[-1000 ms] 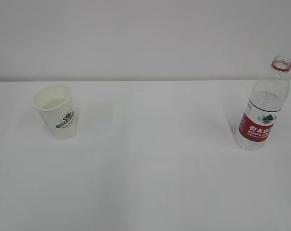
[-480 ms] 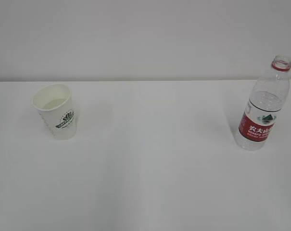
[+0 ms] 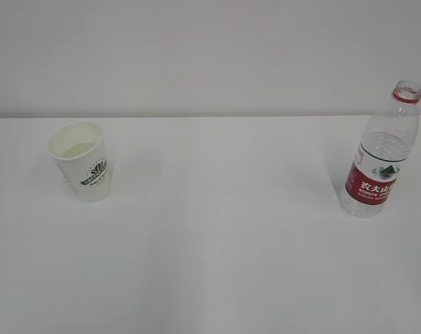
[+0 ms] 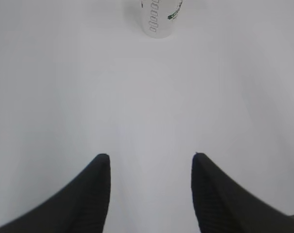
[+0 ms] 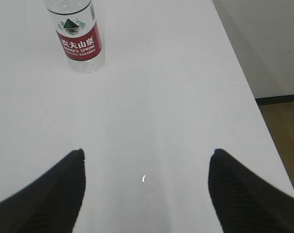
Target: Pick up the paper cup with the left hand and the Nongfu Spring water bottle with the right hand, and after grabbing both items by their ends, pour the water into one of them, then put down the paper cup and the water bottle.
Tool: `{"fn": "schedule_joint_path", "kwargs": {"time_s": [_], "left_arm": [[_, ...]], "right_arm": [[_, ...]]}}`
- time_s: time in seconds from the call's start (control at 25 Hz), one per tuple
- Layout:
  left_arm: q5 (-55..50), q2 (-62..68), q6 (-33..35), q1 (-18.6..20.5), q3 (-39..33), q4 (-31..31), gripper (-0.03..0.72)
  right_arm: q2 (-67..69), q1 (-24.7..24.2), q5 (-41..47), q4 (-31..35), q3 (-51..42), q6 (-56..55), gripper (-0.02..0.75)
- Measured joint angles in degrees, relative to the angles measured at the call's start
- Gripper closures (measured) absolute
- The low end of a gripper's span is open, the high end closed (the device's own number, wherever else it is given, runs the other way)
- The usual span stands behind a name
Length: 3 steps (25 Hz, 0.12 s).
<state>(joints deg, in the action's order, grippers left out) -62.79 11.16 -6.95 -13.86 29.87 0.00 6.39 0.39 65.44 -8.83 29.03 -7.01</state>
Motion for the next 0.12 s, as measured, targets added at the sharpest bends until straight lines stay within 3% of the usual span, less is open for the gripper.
{"fn": "schedule_joint_path", "kwargs": {"time_s": [0.12], "left_arm": [[0.00,0.00,0.00,0.00,0.00,-0.36,0.299]], "right_arm": [[0.00,0.00,0.00,0.00,0.00,0.00,0.148]]}}
